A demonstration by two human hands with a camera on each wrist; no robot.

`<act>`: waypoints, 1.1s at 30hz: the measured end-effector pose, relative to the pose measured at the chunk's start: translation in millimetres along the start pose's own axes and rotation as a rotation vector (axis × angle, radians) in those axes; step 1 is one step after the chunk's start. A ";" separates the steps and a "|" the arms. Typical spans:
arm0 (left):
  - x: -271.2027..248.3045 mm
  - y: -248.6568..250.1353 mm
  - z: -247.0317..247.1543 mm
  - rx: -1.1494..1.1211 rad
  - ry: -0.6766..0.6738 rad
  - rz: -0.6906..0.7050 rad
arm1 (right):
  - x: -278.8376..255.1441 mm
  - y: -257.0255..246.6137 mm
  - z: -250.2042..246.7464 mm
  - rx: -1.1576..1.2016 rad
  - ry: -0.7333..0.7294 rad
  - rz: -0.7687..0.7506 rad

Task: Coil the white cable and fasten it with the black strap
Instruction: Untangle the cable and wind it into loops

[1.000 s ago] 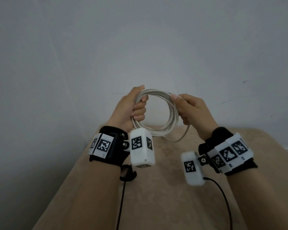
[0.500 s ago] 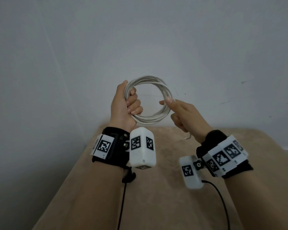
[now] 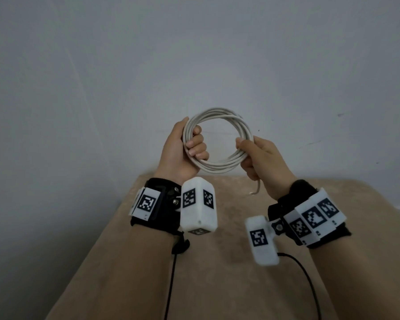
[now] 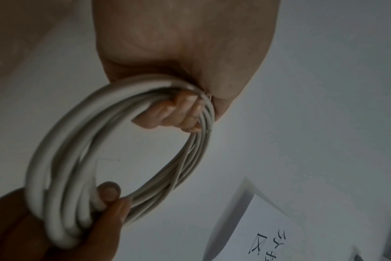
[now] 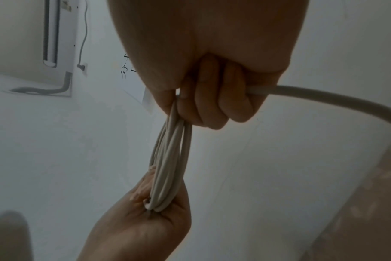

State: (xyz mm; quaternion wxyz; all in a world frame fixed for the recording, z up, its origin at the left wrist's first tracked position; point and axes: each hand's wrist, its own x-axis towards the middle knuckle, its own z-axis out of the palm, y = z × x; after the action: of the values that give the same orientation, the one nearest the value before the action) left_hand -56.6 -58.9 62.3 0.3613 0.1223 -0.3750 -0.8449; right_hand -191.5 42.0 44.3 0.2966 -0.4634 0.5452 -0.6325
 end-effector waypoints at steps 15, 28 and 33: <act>-19.8 7.5 3.0 0.644 -0.163 -0.365 | -6.4 -13.0 -22.6 -0.317 -0.308 0.112; -10.6 8.1 -0.2 0.674 0.014 -0.124 | 0.0 -7.1 -27.6 -0.127 0.003 -0.047; -11.6 15.1 -4.5 0.529 0.092 -0.026 | 4.0 -4.9 -37.2 0.076 0.035 -0.024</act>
State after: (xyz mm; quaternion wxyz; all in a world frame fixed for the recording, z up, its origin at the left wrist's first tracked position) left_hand -38.4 -60.1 69.4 0.3224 0.2556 -0.5645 -0.7156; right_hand -226.3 55.1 51.0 0.2968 -0.4469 0.5205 -0.6643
